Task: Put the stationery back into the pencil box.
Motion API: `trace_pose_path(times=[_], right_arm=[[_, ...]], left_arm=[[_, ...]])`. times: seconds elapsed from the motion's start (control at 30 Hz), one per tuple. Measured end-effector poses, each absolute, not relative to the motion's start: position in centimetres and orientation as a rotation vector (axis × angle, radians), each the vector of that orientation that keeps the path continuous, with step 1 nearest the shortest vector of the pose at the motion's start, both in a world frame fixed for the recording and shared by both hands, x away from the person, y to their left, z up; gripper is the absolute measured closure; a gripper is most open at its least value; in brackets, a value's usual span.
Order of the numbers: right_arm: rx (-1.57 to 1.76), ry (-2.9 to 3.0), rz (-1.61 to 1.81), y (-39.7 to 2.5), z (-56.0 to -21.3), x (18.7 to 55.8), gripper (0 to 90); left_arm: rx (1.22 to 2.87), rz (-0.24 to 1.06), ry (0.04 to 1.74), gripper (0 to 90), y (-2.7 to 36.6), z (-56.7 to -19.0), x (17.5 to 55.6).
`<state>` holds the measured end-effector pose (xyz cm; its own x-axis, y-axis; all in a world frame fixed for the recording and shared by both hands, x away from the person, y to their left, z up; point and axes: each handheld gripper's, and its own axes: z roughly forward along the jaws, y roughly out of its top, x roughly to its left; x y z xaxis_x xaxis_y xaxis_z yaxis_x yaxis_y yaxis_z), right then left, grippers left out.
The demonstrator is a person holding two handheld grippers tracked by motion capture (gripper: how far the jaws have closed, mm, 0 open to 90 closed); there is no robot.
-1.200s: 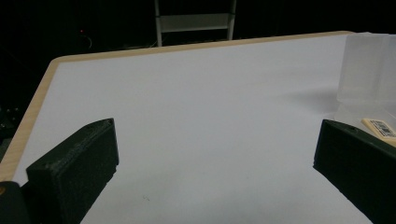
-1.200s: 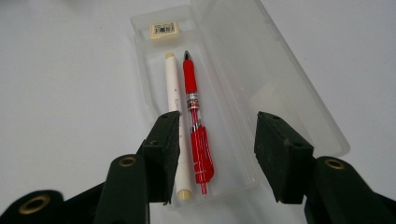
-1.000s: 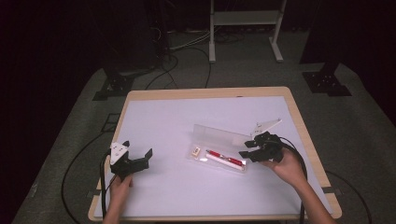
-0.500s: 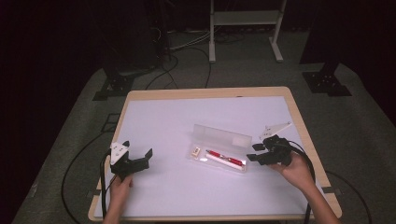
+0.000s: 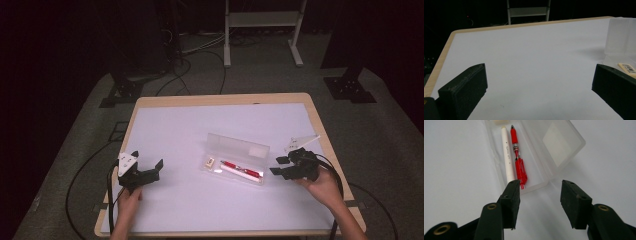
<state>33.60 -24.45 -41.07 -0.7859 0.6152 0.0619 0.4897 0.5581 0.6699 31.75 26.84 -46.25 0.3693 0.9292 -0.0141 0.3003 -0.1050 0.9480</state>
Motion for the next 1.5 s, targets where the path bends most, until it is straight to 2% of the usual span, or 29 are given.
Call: trace_pose_path(times=[1.5], right_arm=[[1.02, 2.573, 1.062, -28.7, -43.6, 30.5, 48.9]], left_arm=[[1.637, 0.794, 1.119, 0.0, 26.8, -46.3, 31.7]])
